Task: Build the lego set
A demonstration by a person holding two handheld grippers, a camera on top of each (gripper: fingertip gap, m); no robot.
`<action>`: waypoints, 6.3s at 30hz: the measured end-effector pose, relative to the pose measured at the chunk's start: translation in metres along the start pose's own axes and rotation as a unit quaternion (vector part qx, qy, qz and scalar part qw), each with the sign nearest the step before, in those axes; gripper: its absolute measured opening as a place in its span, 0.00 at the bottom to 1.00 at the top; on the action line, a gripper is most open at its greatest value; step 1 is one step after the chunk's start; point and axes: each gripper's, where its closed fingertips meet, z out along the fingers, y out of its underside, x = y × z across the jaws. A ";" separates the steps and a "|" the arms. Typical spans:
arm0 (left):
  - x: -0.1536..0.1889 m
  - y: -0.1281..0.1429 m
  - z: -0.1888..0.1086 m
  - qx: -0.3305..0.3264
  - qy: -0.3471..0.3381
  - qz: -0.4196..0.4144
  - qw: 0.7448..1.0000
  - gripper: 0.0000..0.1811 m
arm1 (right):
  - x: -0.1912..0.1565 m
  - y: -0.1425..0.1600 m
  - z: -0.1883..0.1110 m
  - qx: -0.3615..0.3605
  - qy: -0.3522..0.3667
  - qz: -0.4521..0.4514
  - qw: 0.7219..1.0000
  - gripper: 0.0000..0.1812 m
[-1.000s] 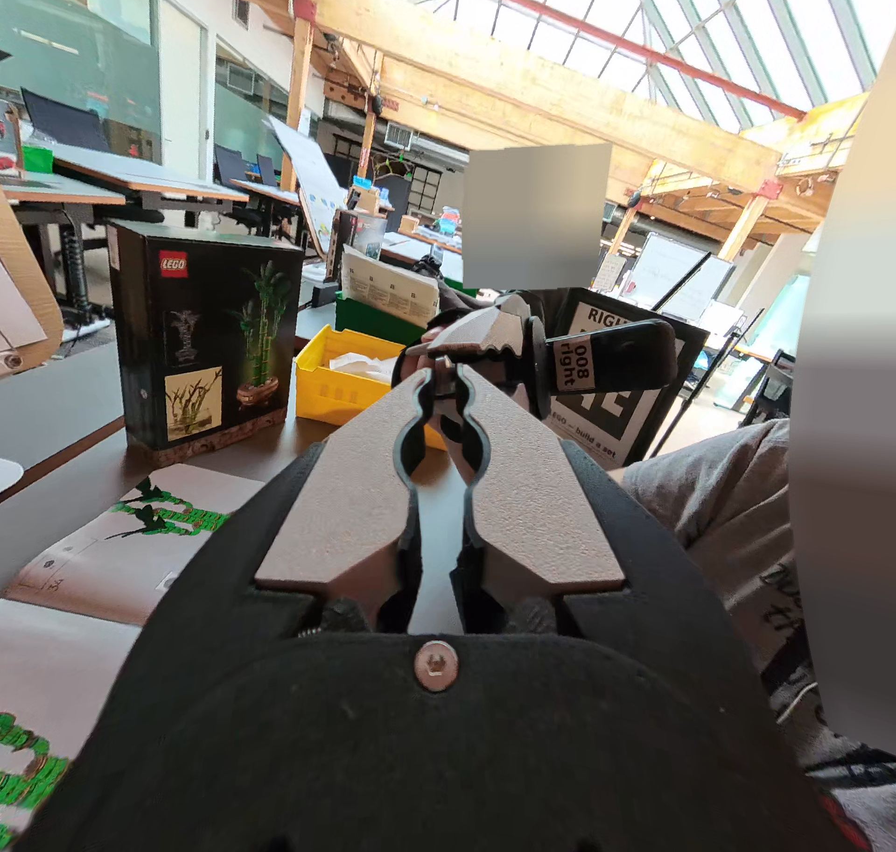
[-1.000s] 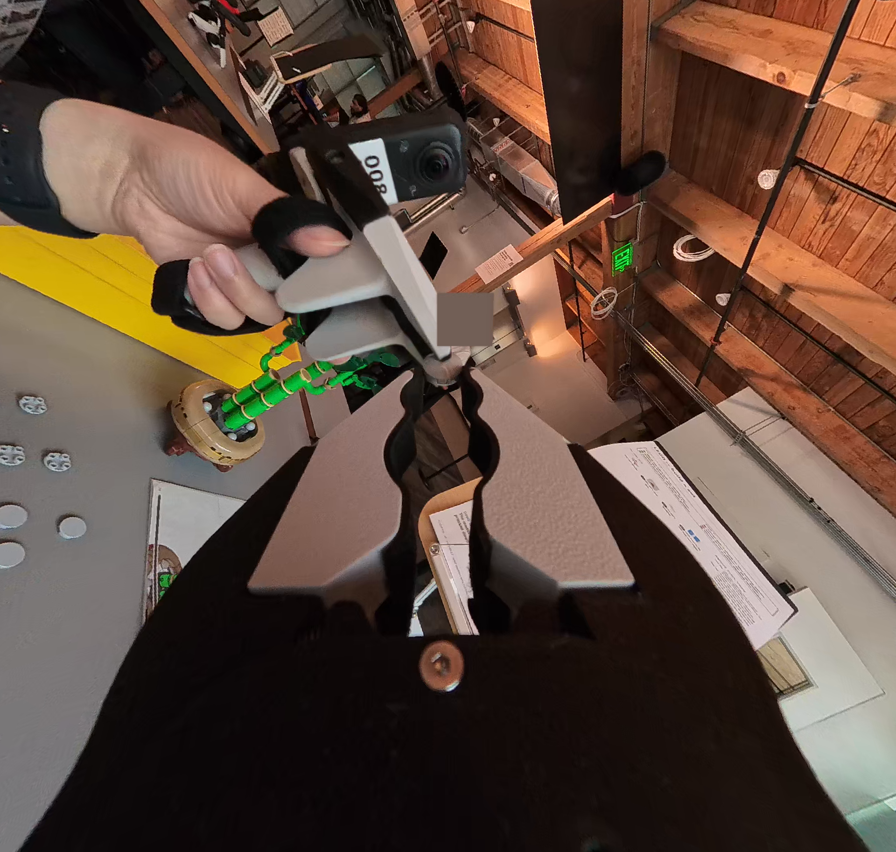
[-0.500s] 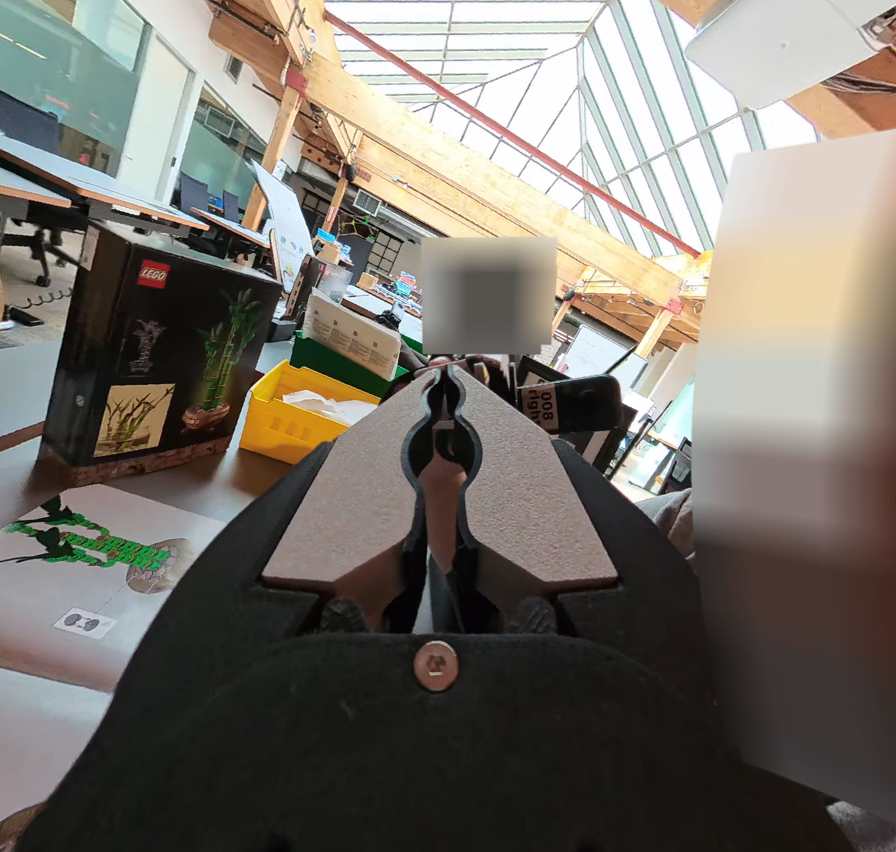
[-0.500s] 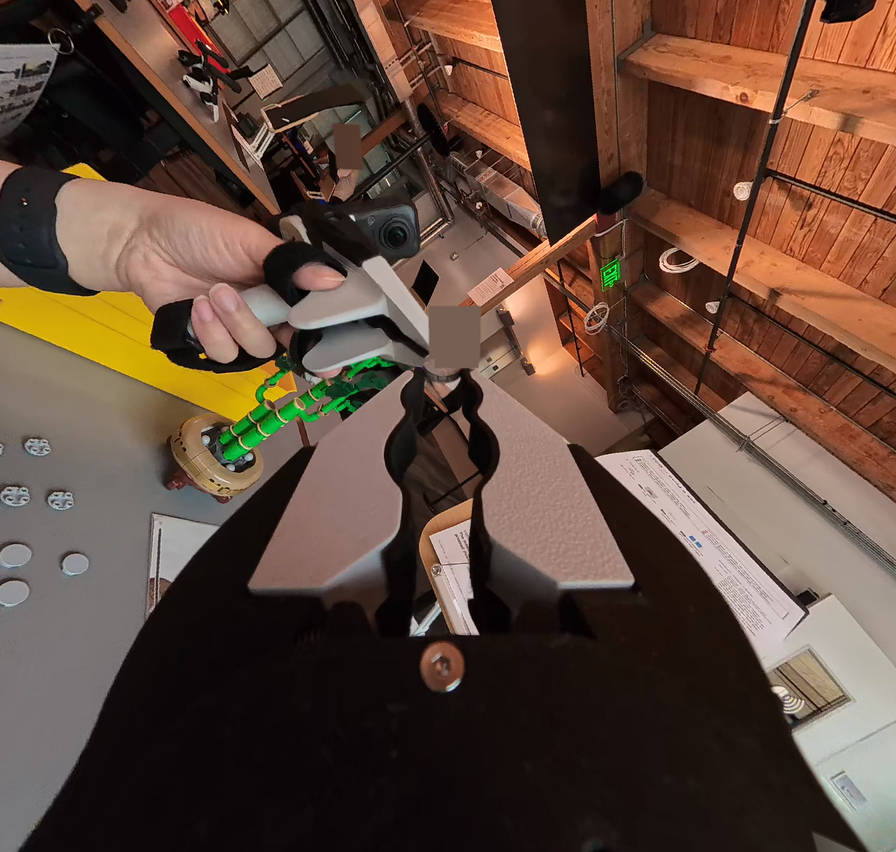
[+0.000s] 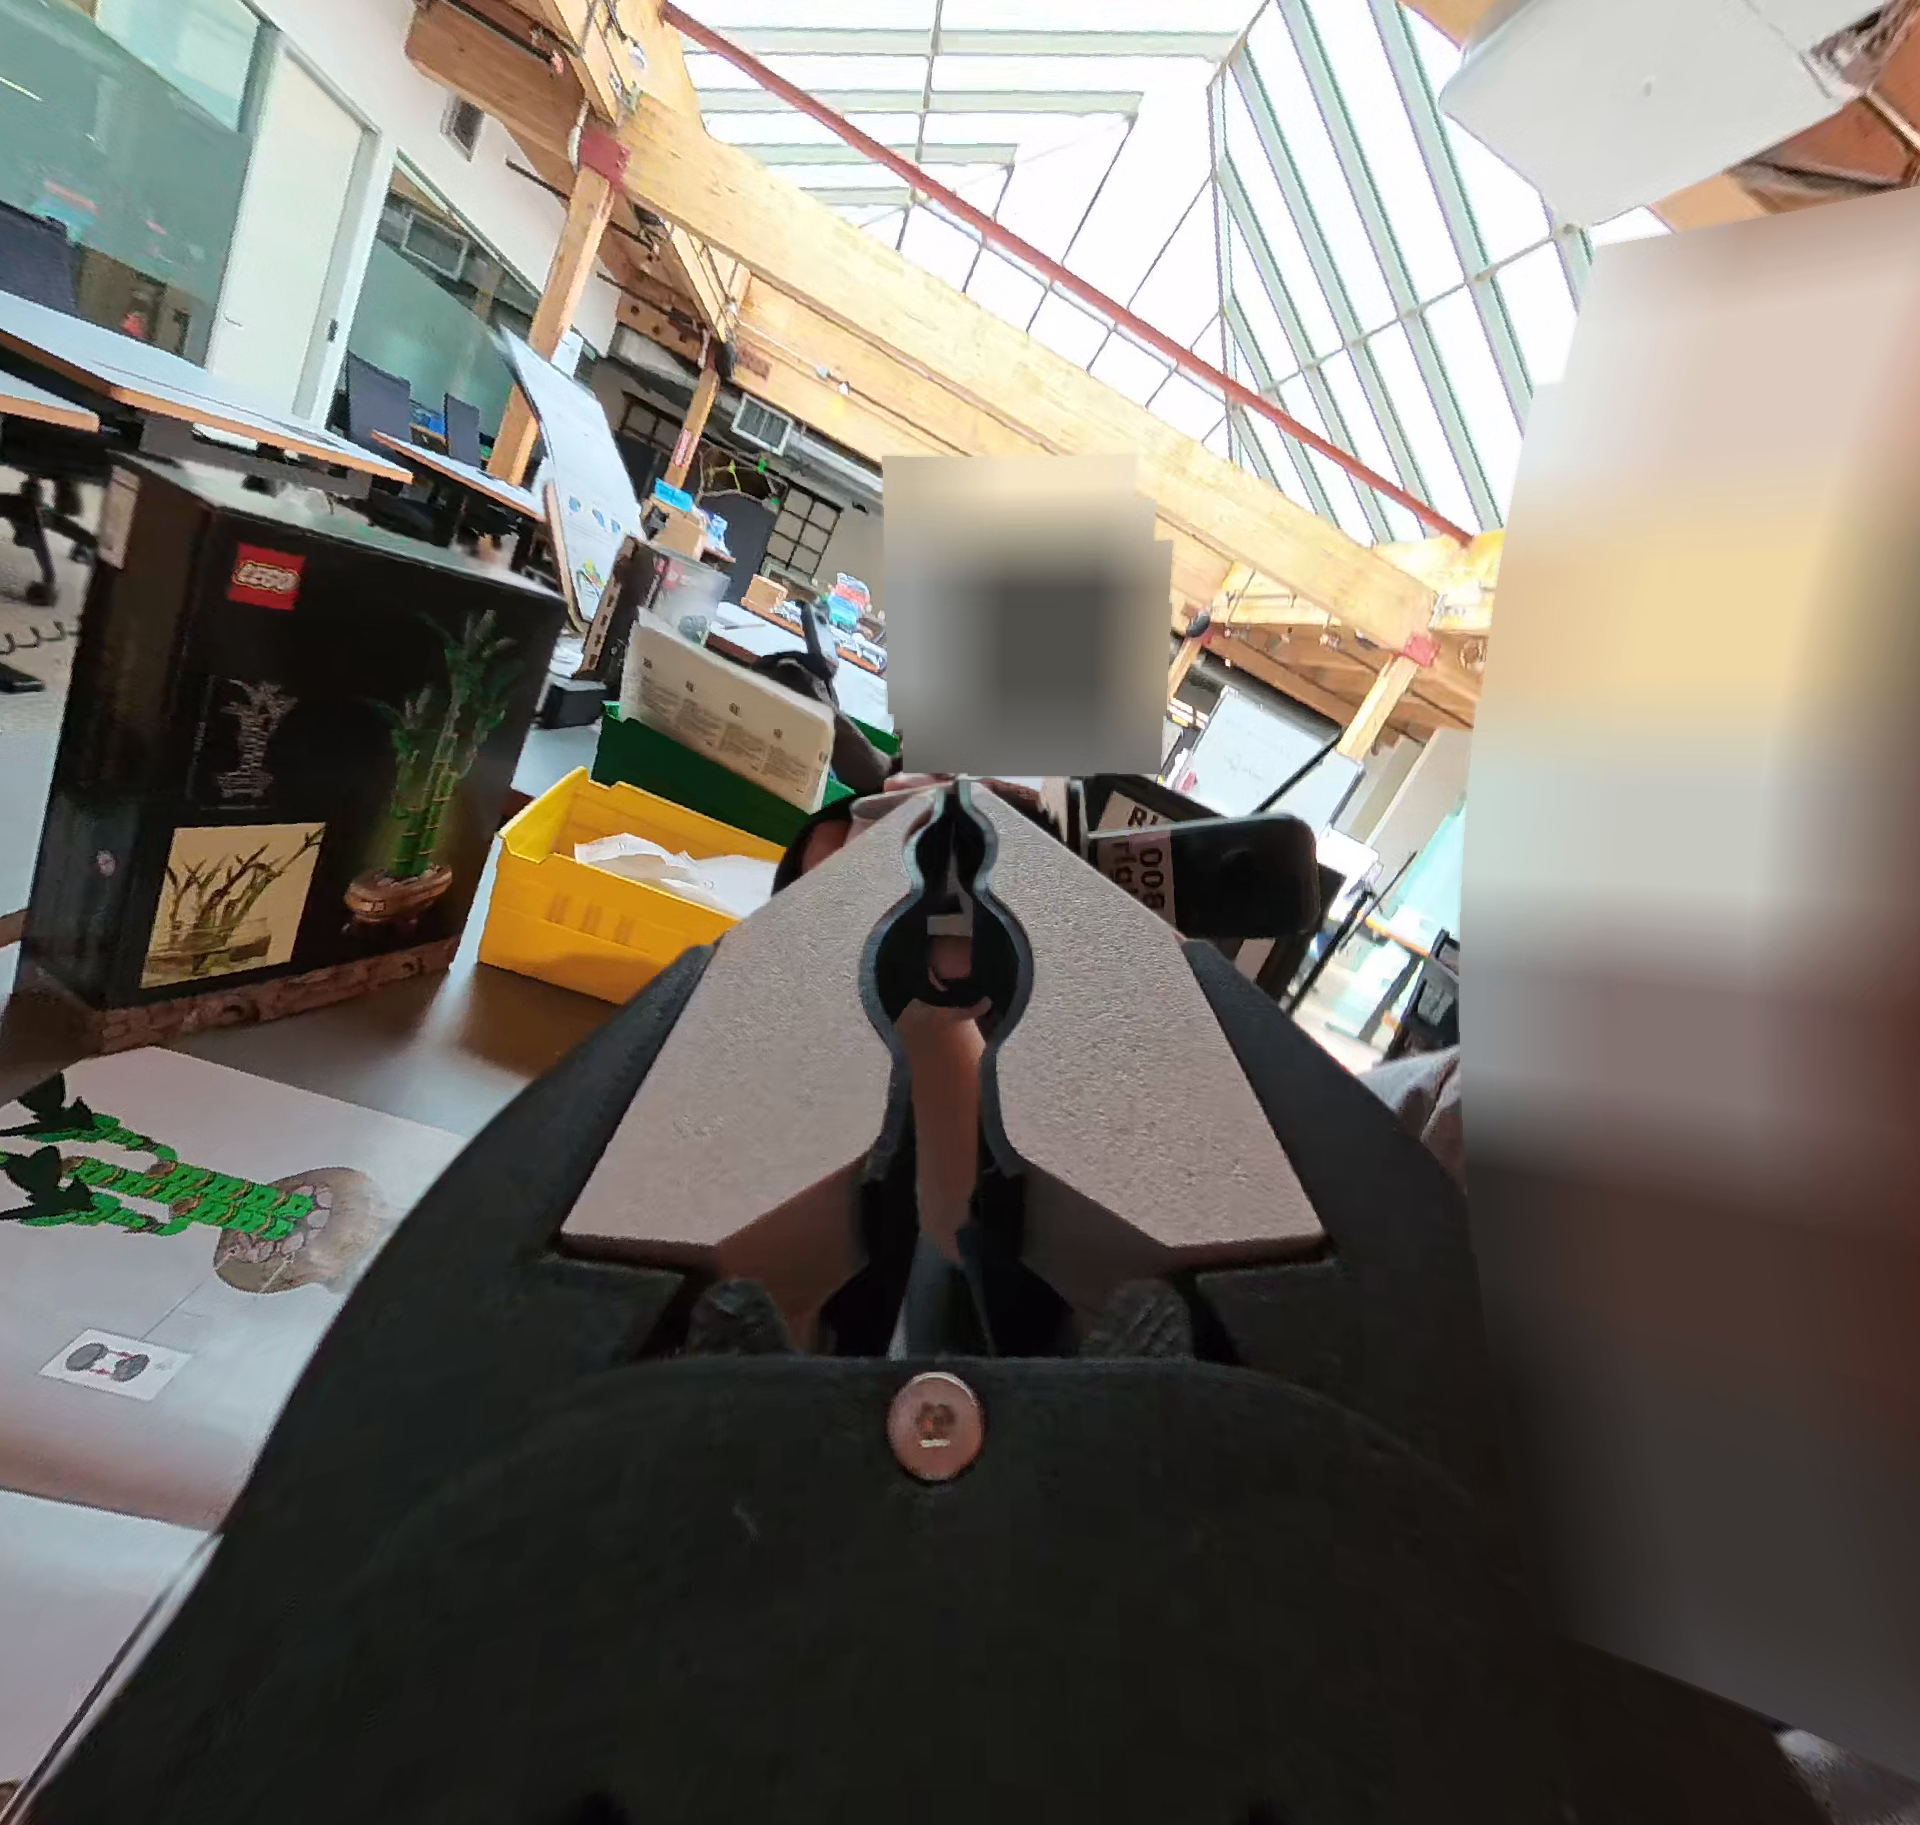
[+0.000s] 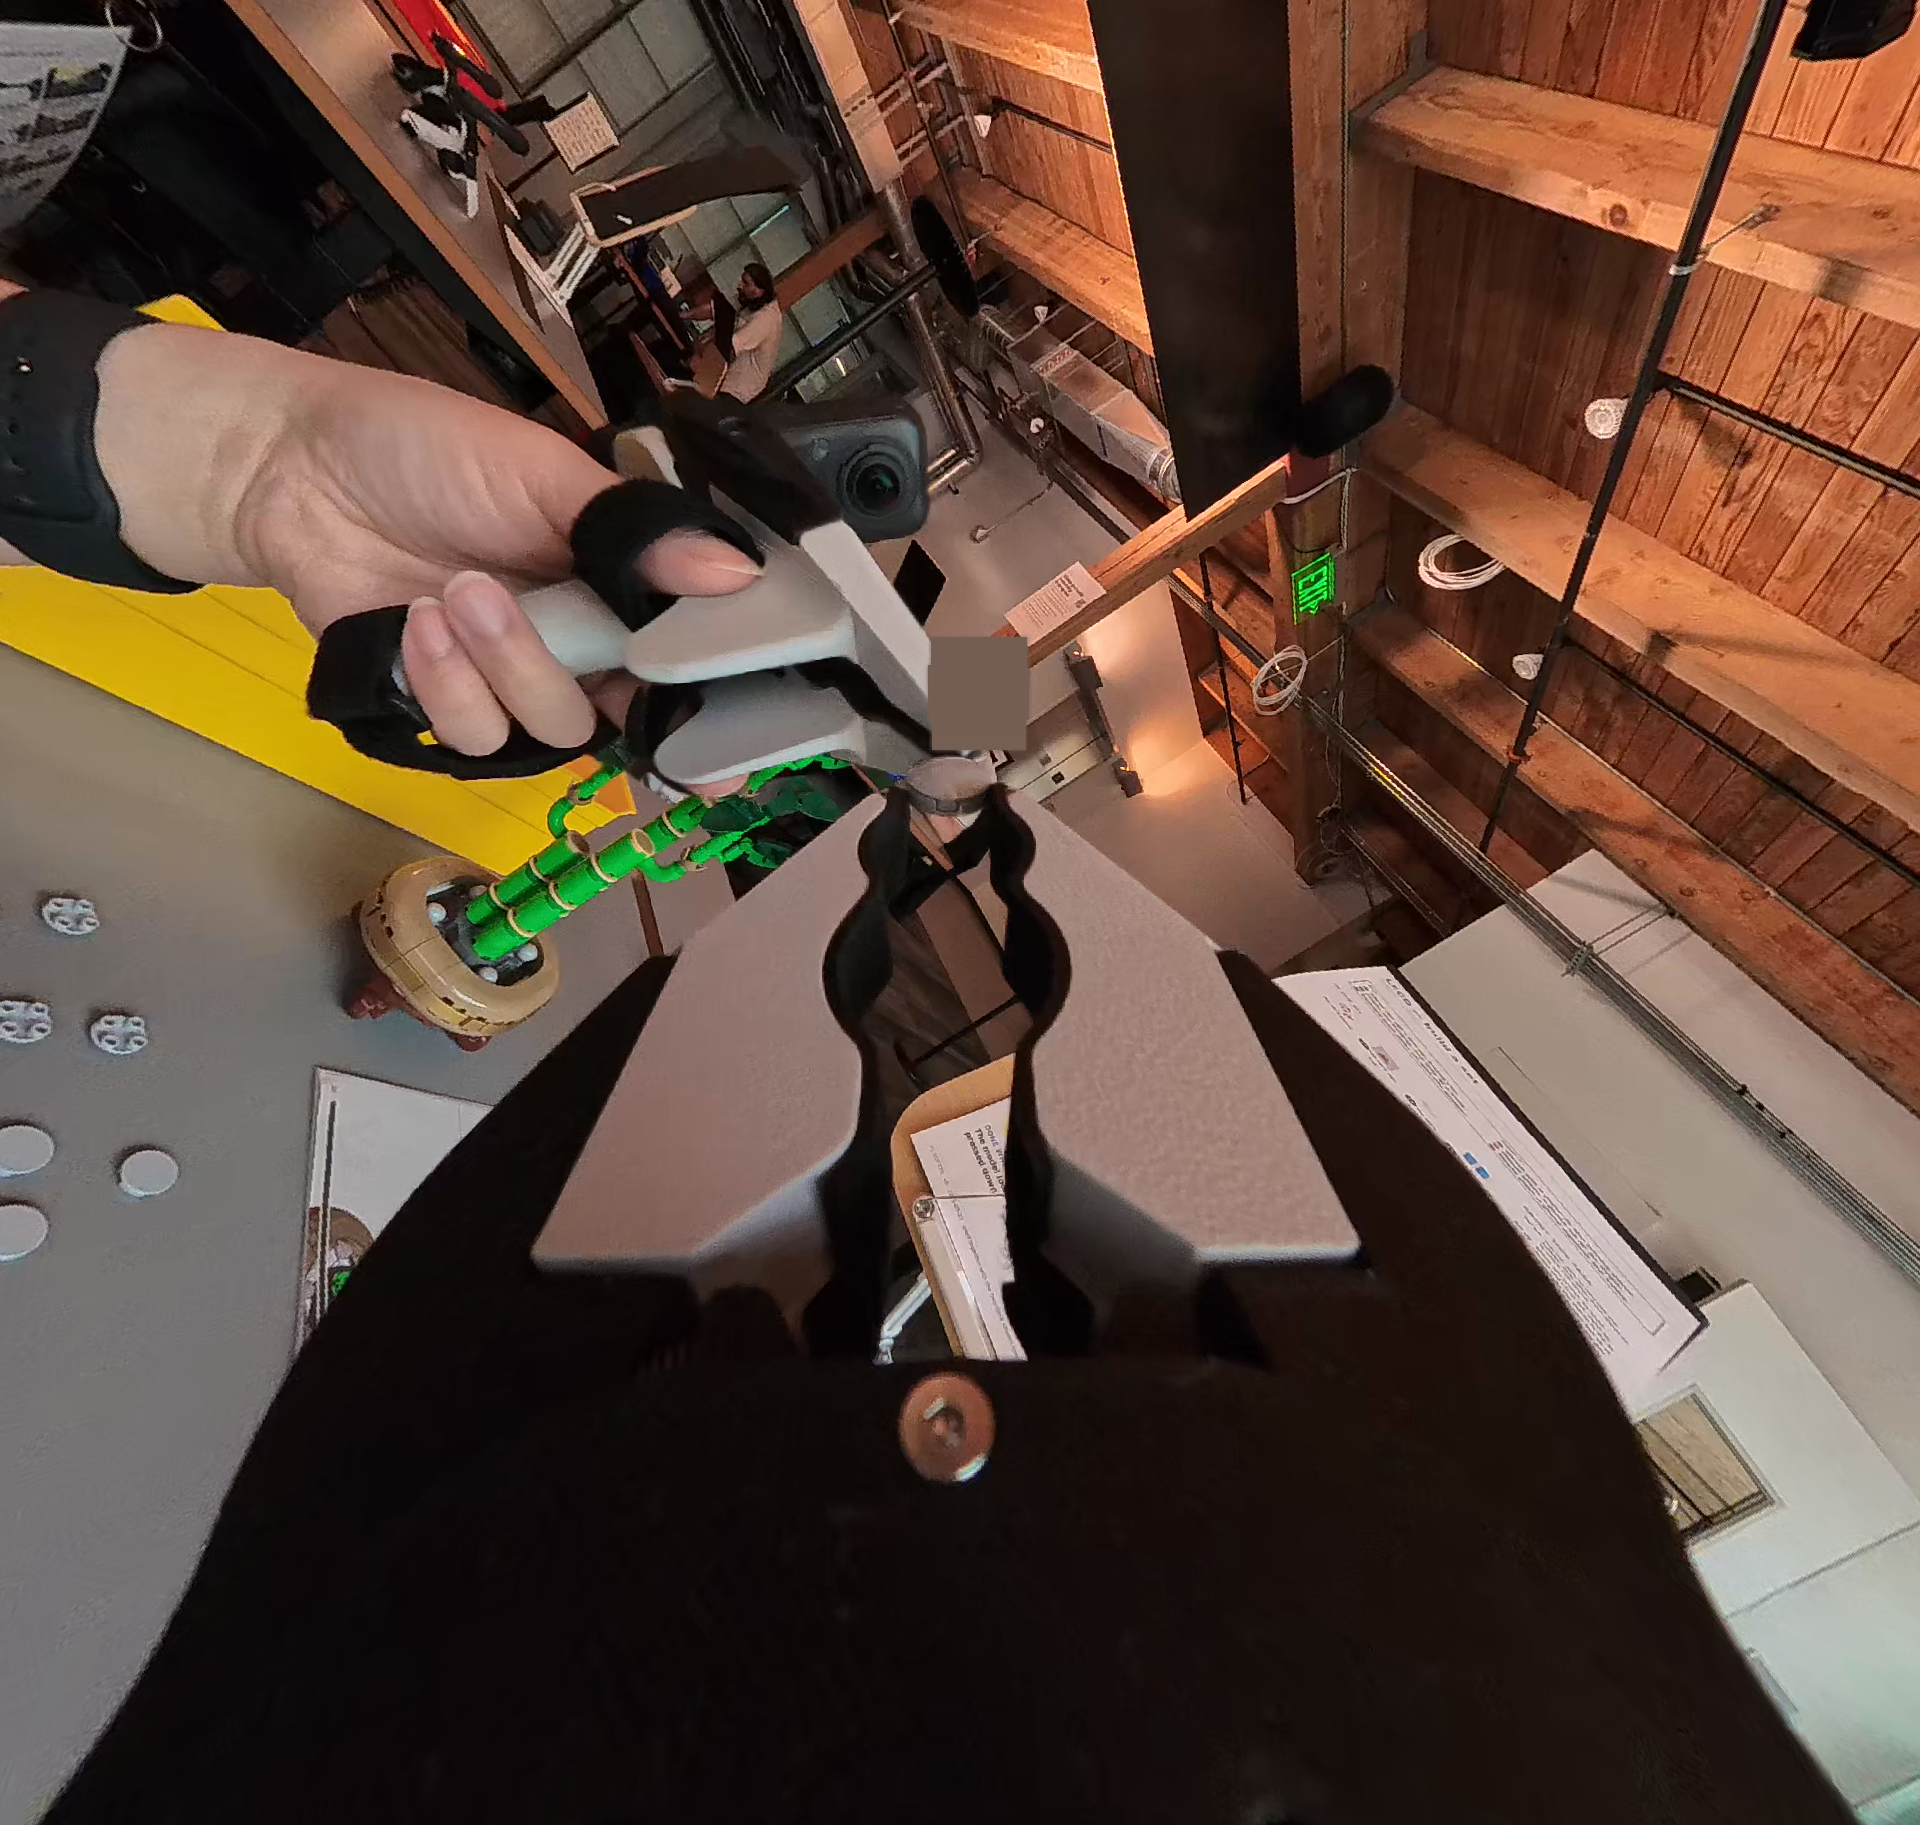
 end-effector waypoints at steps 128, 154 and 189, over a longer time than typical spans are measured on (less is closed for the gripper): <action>0.009 0.074 0.001 -0.243 -0.089 0.574 0.777 0.02 | -0.049 -0.005 -0.033 0.063 -0.289 0.204 0.933 0.03; 0.016 0.058 0.005 -0.187 -0.047 0.426 0.884 0.02 | -0.037 -0.005 -0.031 0.105 -0.289 0.305 0.901 0.06; -0.046 0.039 0.016 -0.050 -0.065 -0.072 0.994 0.01 | -0.015 0.053 -0.013 -0.071 -0.135 0.125 0.980 0.11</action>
